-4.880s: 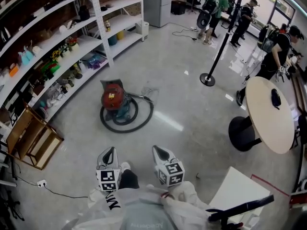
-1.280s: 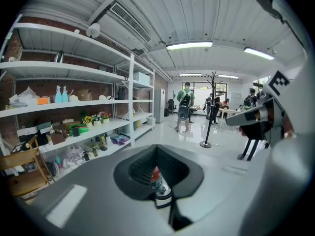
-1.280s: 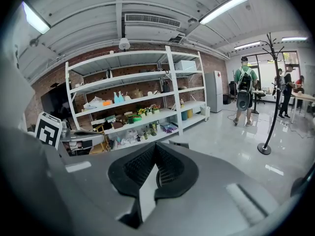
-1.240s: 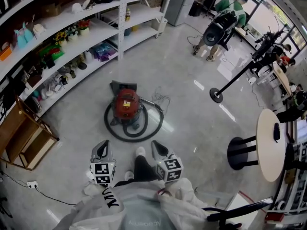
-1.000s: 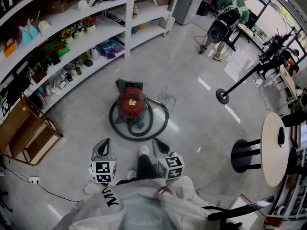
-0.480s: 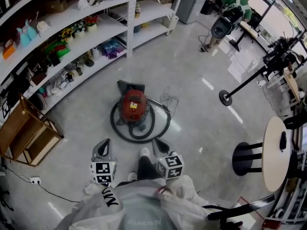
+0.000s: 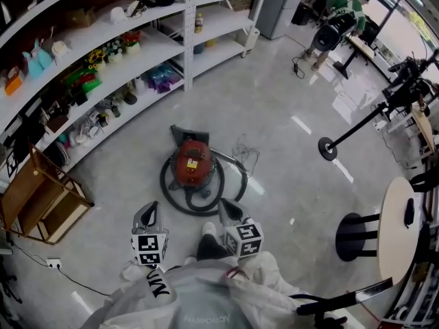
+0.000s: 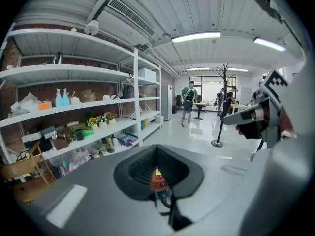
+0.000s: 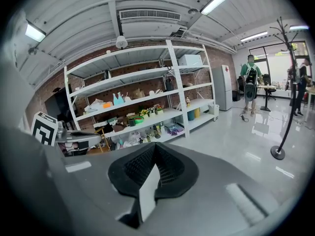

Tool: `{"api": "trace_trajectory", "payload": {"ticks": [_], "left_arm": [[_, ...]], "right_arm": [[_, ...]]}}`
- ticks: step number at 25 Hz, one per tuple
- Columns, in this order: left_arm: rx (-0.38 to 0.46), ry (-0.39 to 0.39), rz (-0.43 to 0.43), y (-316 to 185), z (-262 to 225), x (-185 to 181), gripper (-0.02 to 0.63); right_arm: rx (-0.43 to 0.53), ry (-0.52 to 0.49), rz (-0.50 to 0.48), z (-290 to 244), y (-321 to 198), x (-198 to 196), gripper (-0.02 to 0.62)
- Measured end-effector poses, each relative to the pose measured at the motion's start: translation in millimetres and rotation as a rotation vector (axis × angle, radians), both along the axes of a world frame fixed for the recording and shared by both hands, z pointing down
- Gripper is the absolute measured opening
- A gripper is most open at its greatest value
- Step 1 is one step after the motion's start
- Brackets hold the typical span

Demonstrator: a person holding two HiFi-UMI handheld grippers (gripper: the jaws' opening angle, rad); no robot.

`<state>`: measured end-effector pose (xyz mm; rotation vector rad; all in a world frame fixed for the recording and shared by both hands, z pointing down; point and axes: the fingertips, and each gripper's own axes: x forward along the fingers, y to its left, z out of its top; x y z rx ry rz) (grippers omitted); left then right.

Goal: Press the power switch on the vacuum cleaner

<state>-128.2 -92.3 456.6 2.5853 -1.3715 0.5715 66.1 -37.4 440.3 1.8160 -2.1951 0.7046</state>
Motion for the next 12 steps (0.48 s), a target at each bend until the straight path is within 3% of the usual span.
{"api": "trace_trajectory", "payload": {"ticks": [12], "left_arm": [[-0.005,-0.034,-0.02,-42,-6,43,0.0]], "right_arm": [[-0.02,-0.035,-0.031,6,-48,42,0.0]]}}
